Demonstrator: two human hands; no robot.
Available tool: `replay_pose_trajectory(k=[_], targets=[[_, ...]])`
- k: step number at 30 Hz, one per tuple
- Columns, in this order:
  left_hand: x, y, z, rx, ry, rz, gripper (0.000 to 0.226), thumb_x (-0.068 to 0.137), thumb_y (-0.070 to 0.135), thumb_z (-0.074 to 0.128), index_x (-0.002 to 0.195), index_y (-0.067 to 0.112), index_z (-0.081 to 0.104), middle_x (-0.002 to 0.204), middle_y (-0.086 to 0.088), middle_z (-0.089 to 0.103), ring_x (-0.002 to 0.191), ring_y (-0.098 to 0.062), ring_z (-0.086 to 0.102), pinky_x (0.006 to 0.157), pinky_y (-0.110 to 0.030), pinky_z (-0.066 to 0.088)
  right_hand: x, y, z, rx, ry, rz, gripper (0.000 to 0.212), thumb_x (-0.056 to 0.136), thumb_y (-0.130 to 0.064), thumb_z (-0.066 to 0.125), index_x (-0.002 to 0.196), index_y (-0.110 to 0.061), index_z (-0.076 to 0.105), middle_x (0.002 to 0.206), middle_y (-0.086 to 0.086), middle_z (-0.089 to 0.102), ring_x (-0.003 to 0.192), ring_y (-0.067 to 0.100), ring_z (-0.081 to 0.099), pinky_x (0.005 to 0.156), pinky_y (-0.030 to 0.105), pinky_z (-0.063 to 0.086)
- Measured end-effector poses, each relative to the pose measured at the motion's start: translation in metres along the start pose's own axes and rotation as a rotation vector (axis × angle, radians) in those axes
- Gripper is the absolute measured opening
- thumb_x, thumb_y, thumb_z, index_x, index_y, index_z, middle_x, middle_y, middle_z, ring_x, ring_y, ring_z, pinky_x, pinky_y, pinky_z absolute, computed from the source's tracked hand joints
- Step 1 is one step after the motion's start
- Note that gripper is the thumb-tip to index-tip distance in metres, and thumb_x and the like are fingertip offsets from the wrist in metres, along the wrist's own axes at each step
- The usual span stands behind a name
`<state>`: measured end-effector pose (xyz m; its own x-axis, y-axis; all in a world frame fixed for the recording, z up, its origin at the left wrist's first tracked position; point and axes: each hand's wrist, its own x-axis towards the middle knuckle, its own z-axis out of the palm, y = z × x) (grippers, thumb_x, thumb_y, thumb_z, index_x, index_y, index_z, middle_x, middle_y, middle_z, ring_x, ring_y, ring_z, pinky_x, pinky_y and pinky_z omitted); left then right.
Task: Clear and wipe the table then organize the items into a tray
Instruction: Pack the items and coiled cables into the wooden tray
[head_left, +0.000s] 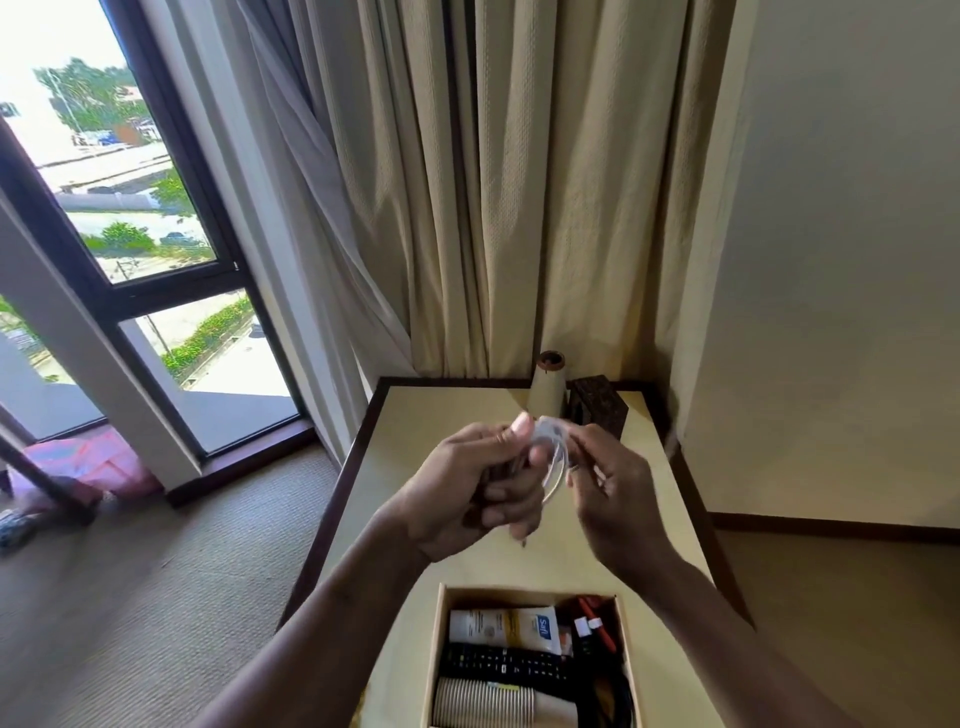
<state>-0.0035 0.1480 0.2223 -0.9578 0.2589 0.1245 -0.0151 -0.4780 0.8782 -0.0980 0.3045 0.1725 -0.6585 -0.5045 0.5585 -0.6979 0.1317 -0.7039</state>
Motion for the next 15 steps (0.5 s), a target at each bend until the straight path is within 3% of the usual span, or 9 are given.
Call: replay_pose_trajectory(k=[3, 5, 8, 10, 12, 13, 15], targets=[[0.015, -0.006, 0.005, -0.101, 0.166, 0.181, 0.035, 0.112, 0.028, 0.034, 0.094, 0.007, 0.054, 0.063, -0.004, 0.048, 0.055, -0.018, 0.052, 0.067, -0.036, 0.048, -0.012, 0.006, 0.017, -0.054, -0.143, 0.148, 0.028, 0.105, -0.014, 0.047, 0.128, -0.012, 0.063, 0.084, -0.018, 0.065, 0.077, -0.003, 0.063, 0.067, 0.014, 0.046], [0.023, -0.006, 0.002, -0.028, 0.232, 0.260, 0.035, 0.113, 0.028, 0.032, 0.099, 0.005, 0.054, 0.074, -0.015, 0.058, 0.069, -0.028, 0.063, 0.080, -0.043, 0.052, -0.017, 0.003, 0.021, -0.084, -0.243, 0.201, 0.020, 0.106, -0.014, 0.047, 0.115, -0.018, 0.064, 0.071, -0.022, 0.062, 0.062, -0.003, 0.058, 0.057, 0.014, 0.038], [0.033, -0.005, -0.003, 0.246, 0.328, 0.315, 0.036, 0.114, 0.023, 0.031, 0.104, -0.005, 0.053, 0.088, -0.027, 0.070, 0.087, -0.038, 0.071, 0.093, -0.044, 0.055, -0.019, -0.008, 0.022, -0.061, -0.374, 0.254, 0.041, 0.106, -0.013, 0.047, 0.147, -0.018, 0.049, 0.082, -0.013, 0.067, 0.063, -0.005, 0.058, 0.057, 0.013, 0.041], [0.040, -0.006, -0.004, 0.479, 0.404, 0.304, 0.039, 0.113, 0.020, 0.032, 0.105, -0.014, 0.052, 0.094, -0.024, 0.075, 0.096, -0.034, 0.075, 0.095, -0.040, 0.057, -0.017, -0.015, 0.018, -0.097, -0.428, 0.255, 0.048, 0.105, -0.012, 0.049, 0.152, -0.014, 0.043, 0.087, -0.013, 0.068, 0.070, -0.008, 0.061, 0.063, 0.007, 0.043], [0.044, -0.007, -0.003, 0.704, 0.442, 0.261, 0.036, 0.112, 0.019, 0.038, 0.104, -0.011, 0.056, 0.098, -0.016, 0.078, 0.100, -0.023, 0.076, 0.098, -0.036, 0.057, -0.012, -0.021, 0.010, -0.195, -0.461, 0.205, 0.039, 0.103, -0.011, 0.050, 0.142, -0.013, 0.054, 0.092, -0.012, 0.072, 0.077, -0.004, 0.063, 0.069, 0.006, 0.043], [0.046, -0.009, -0.004, 0.823, 0.455, 0.231, 0.033, 0.111, 0.020, 0.042, 0.102, -0.006, 0.059, 0.098, -0.010, 0.078, 0.099, -0.017, 0.076, 0.097, -0.033, 0.058, -0.010, -0.023, 0.004, -0.252, -0.461, 0.164, 0.032, 0.101, -0.012, 0.050, 0.131, -0.015, 0.062, 0.096, -0.008, 0.074, 0.081, 0.001, 0.065, 0.073, 0.010, 0.046], [0.049, -0.012, -0.003, 1.029, 0.478, 0.154, 0.031, 0.109, 0.022, 0.048, 0.092, 0.003, 0.065, 0.093, -0.004, 0.076, 0.091, -0.010, 0.075, 0.089, -0.030, 0.059, -0.005, -0.029, -0.007, -0.378, -0.432, 0.098, 0.024, 0.100, -0.018, 0.050, 0.115, -0.024, 0.068, 0.097, -0.002, 0.076, 0.083, 0.012, 0.067, 0.076, 0.031, 0.054]])
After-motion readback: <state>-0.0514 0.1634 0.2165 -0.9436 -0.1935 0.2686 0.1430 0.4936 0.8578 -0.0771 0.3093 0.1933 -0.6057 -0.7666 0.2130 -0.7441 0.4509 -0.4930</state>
